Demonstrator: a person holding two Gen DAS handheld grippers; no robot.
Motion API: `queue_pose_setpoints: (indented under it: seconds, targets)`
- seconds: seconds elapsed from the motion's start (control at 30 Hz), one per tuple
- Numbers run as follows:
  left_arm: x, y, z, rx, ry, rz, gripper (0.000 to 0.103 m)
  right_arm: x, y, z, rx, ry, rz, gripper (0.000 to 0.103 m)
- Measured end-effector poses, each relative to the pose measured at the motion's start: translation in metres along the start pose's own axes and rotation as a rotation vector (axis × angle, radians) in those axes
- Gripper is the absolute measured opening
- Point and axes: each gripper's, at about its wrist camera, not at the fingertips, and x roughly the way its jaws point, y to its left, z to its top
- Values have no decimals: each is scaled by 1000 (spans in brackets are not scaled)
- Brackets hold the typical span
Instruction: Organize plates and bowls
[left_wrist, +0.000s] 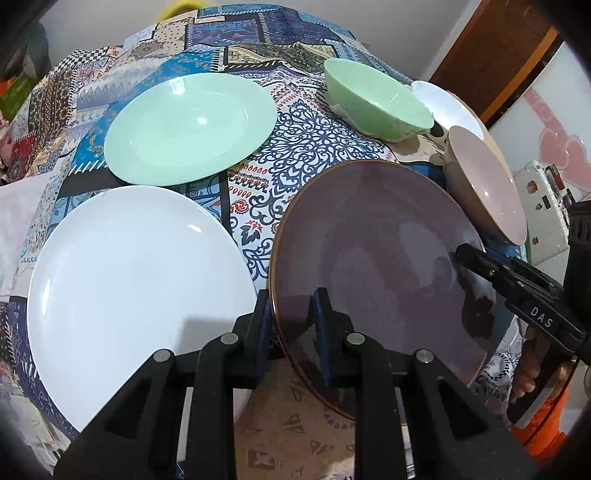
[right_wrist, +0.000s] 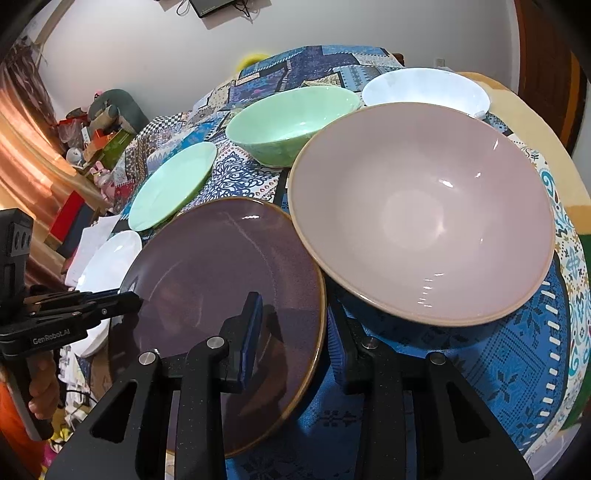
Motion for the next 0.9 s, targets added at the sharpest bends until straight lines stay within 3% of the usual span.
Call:
queue_pose_setpoints:
  seconds: [0.43,0.6,0.7,0.8,0.9]
  targets:
    - [-19,9,-13,-25,-27,-30,21,-23,7,-5,-38,-27,-36,35]
    - [-43,11,-22,-22,-95,-5,30,-37,17,-3,-47,-63,-32,43]
    - [-61,15,-27,-23,-149,10,45,-42,28,0,-62,-86,-21,48]
    - [-76,21,-30,-29,-197,29,49,-45,41,2,-87,-103,-14,53]
    - [-93,30,-36,-43,-249,54,59,-47,55,5,-116,-120,5,58]
